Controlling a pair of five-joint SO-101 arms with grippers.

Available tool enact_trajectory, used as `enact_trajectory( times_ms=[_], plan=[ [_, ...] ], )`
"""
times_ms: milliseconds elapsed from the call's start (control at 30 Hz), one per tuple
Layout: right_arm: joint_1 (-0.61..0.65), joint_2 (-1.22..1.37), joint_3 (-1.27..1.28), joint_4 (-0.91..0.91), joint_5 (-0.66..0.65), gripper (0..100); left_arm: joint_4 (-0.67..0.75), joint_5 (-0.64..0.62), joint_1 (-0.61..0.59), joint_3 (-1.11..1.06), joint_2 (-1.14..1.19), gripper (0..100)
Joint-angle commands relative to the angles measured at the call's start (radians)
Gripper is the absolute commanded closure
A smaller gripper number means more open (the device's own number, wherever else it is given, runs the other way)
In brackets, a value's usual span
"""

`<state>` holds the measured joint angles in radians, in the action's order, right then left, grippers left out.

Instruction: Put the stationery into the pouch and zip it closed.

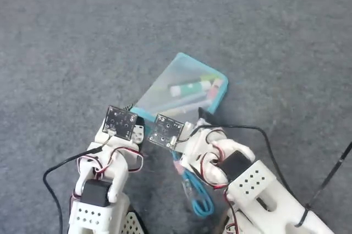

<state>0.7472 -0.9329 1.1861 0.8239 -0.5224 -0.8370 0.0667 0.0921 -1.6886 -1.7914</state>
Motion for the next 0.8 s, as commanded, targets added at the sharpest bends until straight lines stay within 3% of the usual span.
enact_trajectory(
  times_ms=[0, 200, 367, 633, 767],
  plan=[
    [-0.008, -0.033, -0.014, -0.058, 0.018, 67.6, 0.031, -0.015, -0.008, 0.036, -0.021, 99],
    [-0.008, -0.033, -0.017, -0.09, 0.018, 89.7, 0.031, -0.015, -0.006, 0.03, -0.021, 99],
    [-0.022, -0.031, -0.044, -0.09, 0.018, 99.1, 0.034, -0.015, -0.006, 0.028, -0.023, 99],
    [-0.206, 0.137, -0.181, -0.104, 0.081, 99.3, 0.034, -0.017, -0.006, 0.031, -0.028, 98],
    [-0.213, 0.308, -0.241, -0.15, 0.091, 99.3, 0.026, -0.015, -0.015, 0.059, -0.028, 88]
  ],
)
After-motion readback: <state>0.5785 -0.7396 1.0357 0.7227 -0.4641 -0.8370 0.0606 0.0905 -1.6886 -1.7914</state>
